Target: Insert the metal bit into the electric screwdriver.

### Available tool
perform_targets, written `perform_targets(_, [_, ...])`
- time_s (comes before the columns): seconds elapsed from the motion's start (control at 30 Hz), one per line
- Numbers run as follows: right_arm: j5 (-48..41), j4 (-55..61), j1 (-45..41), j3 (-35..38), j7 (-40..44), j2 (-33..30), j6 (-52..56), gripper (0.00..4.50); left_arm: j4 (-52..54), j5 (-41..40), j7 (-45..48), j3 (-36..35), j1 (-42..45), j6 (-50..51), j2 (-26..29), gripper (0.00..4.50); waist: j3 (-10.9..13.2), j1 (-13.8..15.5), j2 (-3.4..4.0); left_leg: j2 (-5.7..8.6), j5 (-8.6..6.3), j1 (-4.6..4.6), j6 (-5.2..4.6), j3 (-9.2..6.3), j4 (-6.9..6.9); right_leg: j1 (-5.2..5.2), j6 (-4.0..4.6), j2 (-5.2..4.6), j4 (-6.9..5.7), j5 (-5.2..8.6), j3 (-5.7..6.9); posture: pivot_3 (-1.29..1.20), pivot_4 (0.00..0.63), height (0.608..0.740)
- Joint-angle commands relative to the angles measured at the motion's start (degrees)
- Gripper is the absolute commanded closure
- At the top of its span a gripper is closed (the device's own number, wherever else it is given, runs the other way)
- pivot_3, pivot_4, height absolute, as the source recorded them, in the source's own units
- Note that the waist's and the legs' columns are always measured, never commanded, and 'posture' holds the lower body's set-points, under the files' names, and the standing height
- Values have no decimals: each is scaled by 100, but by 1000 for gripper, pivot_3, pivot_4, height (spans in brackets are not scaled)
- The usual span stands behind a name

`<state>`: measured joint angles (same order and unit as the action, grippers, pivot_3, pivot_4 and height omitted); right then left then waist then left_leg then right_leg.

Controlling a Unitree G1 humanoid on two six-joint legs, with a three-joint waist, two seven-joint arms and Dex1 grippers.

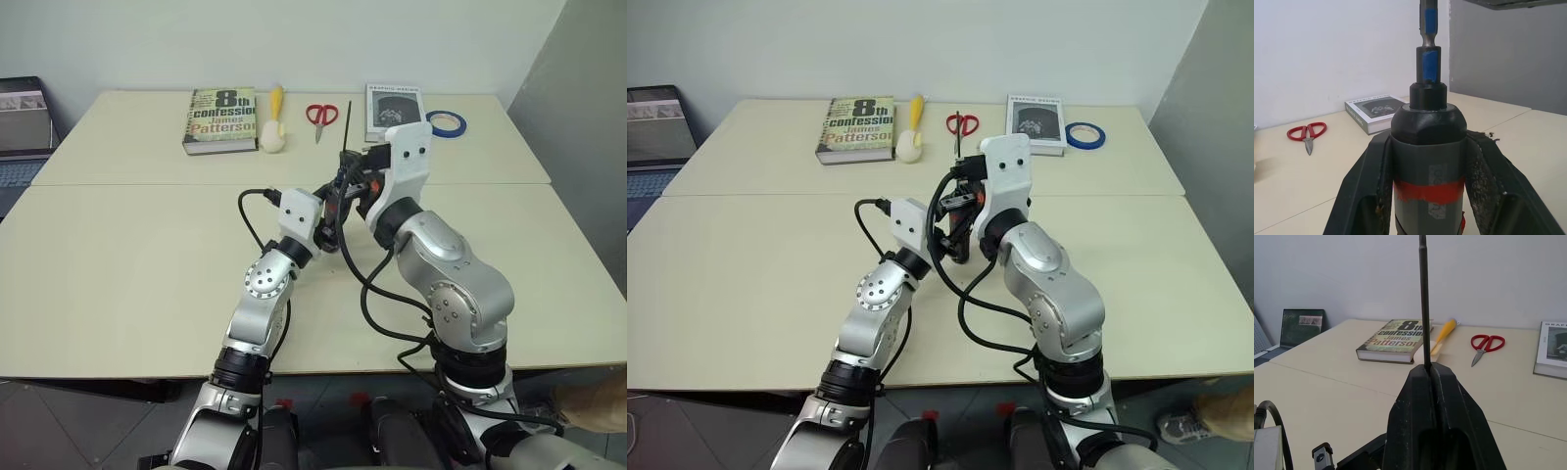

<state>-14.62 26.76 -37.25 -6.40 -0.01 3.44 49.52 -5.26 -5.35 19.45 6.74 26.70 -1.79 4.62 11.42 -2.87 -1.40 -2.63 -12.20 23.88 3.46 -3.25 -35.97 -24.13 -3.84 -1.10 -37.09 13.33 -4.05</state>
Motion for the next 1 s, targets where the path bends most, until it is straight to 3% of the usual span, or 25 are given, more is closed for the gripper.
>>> perform_targets(0.03, [11, 157, -77, -77, -1, 59, 17, 4500, 86, 17, 2, 2, -8, -17, -16, 2850, 0, 0, 0, 0, 0, 0, 0, 0, 0, 0, 0, 0, 0, 0, 0, 0, 150, 740])
perform_targets(0.43, [87, 180, -100, 48, -102, 44, 11, 4500, 130, 21, 5, 18, -20, 0, -18, 2850, 0, 0, 0, 0, 0, 0, 0, 0, 0, 0, 0, 0, 0, 0, 0, 0, 150, 740])
perform_targets(0.47, [61, 197, -116, 75, -91, 51, 11, 4091, 127, 22, 3, 19, -17, -2, -20, 2850, 0, 0, 0, 0, 0, 0, 0, 0, 0, 0, 0, 0, 0, 0, 0, 0, 150, 740])
perform_targets(0.6, [2, 256, -159, 161, -79, 76, 1, 3354, 113, 25, 5, 20, -9, -11, -20, 2850, 0, 0, 0, 0, 0, 0, 0, 0, 0, 0, 0, 0, 1, 0, 0, 0, 150, 740])
perform_targets(0.93, [-302, 566, -255, 558, 113, -94, 161, 827, 114, 8, -4, 4, 45, 16, -49, 2850, 0, 1, 0, 0, 0, 1, 0, 0, 0, 0, 0, 0, 1, 0, 0, 0, 150, 740])
perform_targets(1.0, [-483, 715, -269, 747, 261, -268, 251, 565, 188, -13, -14, -15, 132, 90, -52, 2850, 0, 2, 0, 0, 0, 1, 0, 0, 0, 0, 0, 0, 1, 0, 0, 0, 150, 740])
